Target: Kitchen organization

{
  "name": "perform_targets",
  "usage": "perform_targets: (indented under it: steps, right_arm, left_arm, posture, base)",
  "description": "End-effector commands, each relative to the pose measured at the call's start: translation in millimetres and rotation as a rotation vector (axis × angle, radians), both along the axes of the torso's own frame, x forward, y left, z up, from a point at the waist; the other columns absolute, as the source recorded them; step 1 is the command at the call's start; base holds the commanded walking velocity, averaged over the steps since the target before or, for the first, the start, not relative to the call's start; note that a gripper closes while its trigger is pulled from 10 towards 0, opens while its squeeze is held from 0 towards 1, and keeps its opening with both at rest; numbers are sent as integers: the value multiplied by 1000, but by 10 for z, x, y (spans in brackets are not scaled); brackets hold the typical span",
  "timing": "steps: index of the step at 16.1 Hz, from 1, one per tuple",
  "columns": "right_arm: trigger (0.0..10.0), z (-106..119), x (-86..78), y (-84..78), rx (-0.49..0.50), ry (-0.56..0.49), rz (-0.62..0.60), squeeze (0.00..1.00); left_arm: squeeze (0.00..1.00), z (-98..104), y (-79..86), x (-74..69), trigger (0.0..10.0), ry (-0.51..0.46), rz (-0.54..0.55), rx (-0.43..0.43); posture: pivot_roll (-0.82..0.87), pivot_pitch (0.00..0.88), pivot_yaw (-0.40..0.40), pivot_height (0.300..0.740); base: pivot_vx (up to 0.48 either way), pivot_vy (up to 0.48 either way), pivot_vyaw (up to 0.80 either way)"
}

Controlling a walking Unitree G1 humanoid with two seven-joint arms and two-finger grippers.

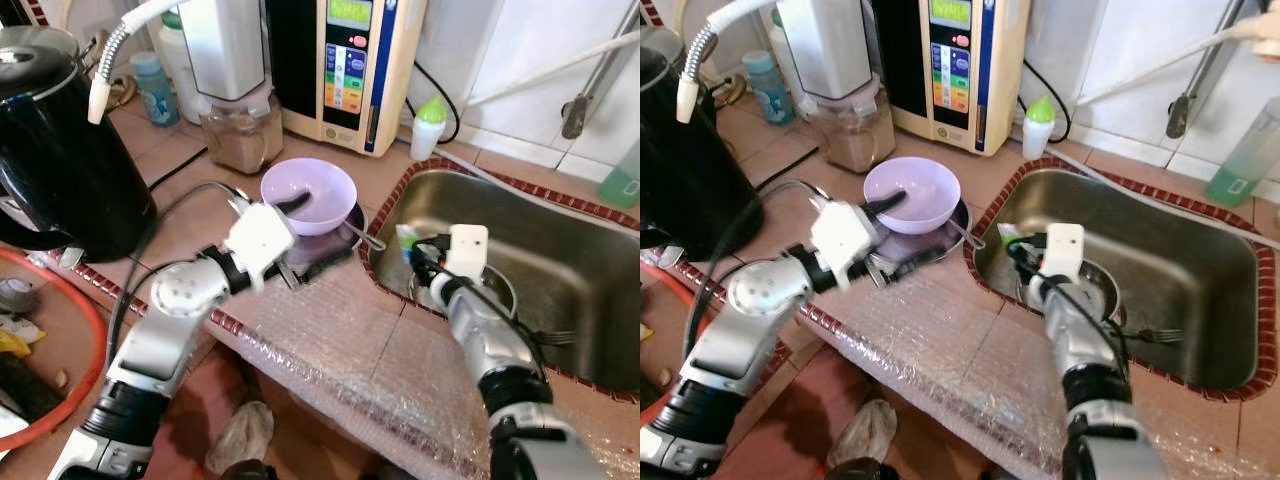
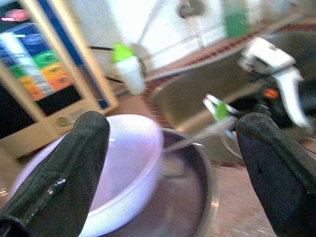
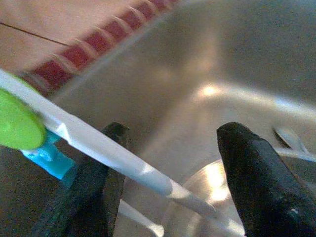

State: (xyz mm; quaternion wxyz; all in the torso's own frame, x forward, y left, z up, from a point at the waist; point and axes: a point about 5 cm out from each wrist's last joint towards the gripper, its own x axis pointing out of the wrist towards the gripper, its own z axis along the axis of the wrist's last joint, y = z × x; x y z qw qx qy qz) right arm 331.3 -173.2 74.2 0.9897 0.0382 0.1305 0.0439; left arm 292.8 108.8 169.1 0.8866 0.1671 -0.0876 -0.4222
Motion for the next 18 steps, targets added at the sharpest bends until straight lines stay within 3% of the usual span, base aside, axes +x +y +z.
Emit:
perform_targets:
  steps: [1,6,9,10,11,12,13,16,18]
  right_arm:
    - [10000,-8,-22,41,-11,-8,23,1000]
    - [10000,188,-121,80,-34,-160,-33,1000]
    - [10000,291,-229,189,-4,-248,19,1000]
    - [10000,361,-279,205,-11,-292,37,745]
    - [10000,408,-299,217,-9,-313,46,0]
    - [10000,462,-315,244,-8,-326,74,0]
    - [10000,491,-318,261,1,-330,87,0]
    - [10000,564,-319,263,-82,-369,111,0]
    - [10000,427,-312,43,-193,-274,-34,0]
  left_arm:
    - [1000,57,19,31,10000,-15,19,-20]
    - [1000,410,218,351,10000,-81,308,-239]
    - [1000,387,340,496,10000,-17,469,-300]
    - [1000,361,356,535,10000,10,517,-301]
    - [1000,330,388,580,10000,51,560,-306]
    - [827,230,424,636,10000,151,600,-295]
    - [0,155,440,665,10000,212,616,-279]
    - [0,130,420,727,10000,280,614,-312]
    - [0,133,371,735,10000,294,601,-306]
  posture:
    - [-7,34,19,740]
    - [-17,52,31,740]
    - [-21,53,31,740]
    - [-15,51,24,740]
    - [-17,52,26,740]
    - [-22,57,29,740]
    - [-25,56,30,740]
    - [-36,48,40,740]
    - [-41,46,43,740]
  base:
    - [0,0,0]
    - [0,0,0]
    - [0,0,0]
    - [0,0,0]
    - [0,0,0]
    - [0,0,0]
    - [0,0,0]
    - [0,0,0]
    - [0,0,0]
